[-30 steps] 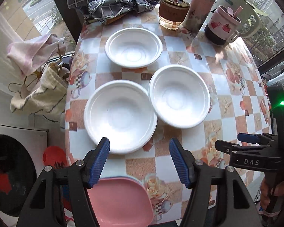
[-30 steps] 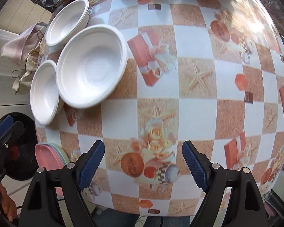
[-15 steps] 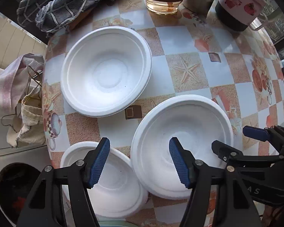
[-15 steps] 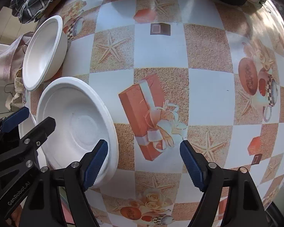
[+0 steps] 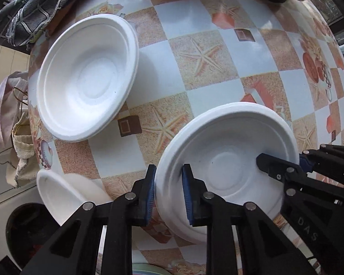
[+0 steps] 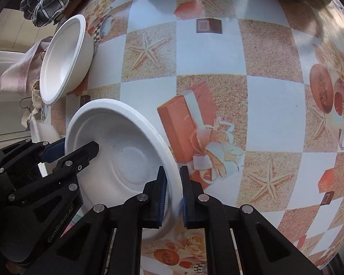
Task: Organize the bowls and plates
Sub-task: 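Close both grippers on the rim of a white paper bowl, then carry the white bowl with both grippers, set it down and open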
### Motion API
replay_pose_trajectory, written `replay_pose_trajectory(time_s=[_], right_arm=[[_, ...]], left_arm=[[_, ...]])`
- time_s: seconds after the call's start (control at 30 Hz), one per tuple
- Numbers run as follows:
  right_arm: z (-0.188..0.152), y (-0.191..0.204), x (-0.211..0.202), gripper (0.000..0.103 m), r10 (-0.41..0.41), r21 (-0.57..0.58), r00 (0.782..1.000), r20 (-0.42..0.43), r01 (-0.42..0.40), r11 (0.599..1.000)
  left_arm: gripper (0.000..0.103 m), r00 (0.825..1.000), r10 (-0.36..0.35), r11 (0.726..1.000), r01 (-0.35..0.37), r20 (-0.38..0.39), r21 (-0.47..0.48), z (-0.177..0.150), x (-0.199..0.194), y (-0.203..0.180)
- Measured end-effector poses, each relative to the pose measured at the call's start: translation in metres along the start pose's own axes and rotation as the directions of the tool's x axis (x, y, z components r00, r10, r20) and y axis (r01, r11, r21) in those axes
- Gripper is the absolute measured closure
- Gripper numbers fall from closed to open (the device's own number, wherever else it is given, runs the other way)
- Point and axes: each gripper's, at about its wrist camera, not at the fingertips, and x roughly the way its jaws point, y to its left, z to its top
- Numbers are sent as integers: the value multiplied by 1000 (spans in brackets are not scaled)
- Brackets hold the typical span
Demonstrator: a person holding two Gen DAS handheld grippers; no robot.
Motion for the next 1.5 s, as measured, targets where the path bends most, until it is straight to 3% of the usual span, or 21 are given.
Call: replay_pose_trajectory(time_s=[0.37, 0.73, 0.87, 0.9, 0.93, 0.97, 1.0, 1.07, 1.17, 1.3, 1.5], right_arm=[[-71, -74, -18, 90, -57, 88, 998, -18, 59, 994], [-141, -144, -32, 89, -114, 224, 993, -8, 113, 968], [-150, -145, -37, 86, -157, 249, 988, 14, 148, 957], [-151, -148, -40, 65, -169, 260, 985, 23, 157, 953], [-153, -150, -44, 47, -180, 275, 983, 31, 165, 947], [-155, -154, -48, 16, -186, 291, 981, 50, 164, 943], [-158, -156, -53, 11, -189, 306, 979, 76, 157, 939], [-161, -158, -62, 11, -197, 333, 974, 109, 151, 931], [-165, -161, -74, 11, -219, 378, 967, 127, 157, 913], [-157, -152, -95, 11, -214, 382, 964, 158, 141, 914], [-137, -90, -98, 11, -180, 284, 963, 201, 118, 951]], left_arm=[[78, 999, -46, 990, 45, 4, 135, -45, 7, -100], [77, 994, -110, 957, 107, -1, 269, -84, 3, -196], [42, 997, -63, 956, 46, 50, 289, -93, -10, -212], [40, 996, -60, 957, 36, 72, 288, -96, -15, -216], [40, 994, -66, 959, 39, 87, 281, -99, -20, -211], [40, 992, -70, 962, 41, 100, 270, -101, -24, -205], [39, 989, -88, 965, 55, 116, 257, -94, -33, -189], [37, 980, -123, 970, 85, 157, 228, -102, -46, -169], [25, 964, -157, 976, 118, 215, 180, -114, -62, -143], [24, 960, -164, 984, 144, 228, 102, -130, -70, -109], [24, 954, -140, 988, 153, 266, -28, -138, -78, -63]])
